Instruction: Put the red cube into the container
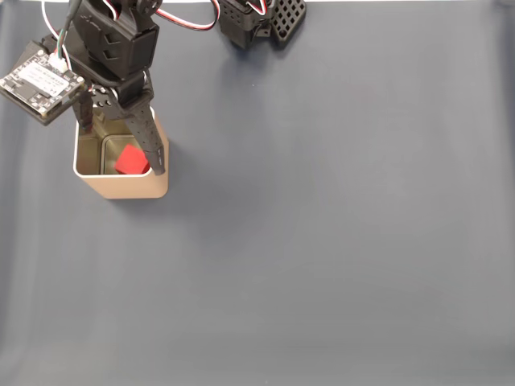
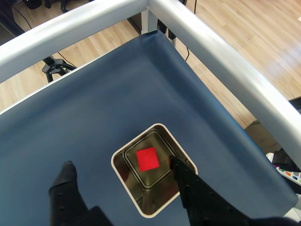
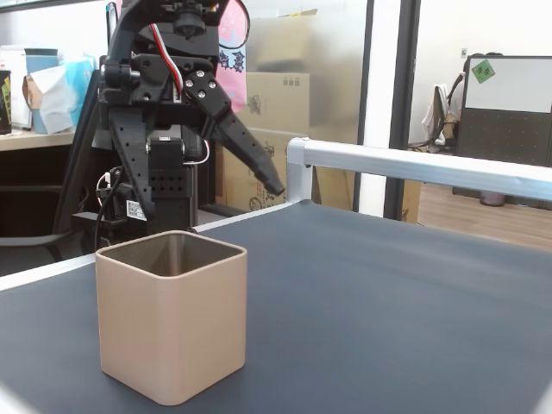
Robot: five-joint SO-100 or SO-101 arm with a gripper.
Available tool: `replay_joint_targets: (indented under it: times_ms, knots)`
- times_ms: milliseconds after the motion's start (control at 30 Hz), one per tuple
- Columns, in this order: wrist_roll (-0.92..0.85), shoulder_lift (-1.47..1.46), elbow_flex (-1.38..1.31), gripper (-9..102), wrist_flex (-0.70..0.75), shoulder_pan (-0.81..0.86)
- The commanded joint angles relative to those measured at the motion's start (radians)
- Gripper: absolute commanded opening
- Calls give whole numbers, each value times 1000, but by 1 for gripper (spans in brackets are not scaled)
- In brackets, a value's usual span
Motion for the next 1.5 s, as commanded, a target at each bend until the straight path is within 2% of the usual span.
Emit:
replay_joint_targets:
  times_ms: [0,467,600,733,900,1233,1367,1467]
  knots:
    - [9,46,5,47,-15,-18]
    - [6,89,60,45,-64,-14]
    - [3,115,80,32,-84,-28]
    - [-15,147,84,13,-83,-75]
    - [-44,242,138,0,-81,-204]
    - [20,569,499,0,-187,-589]
    - [26,747,726,0,-278,-683]
    - [38,865,862,0,-290,-712]
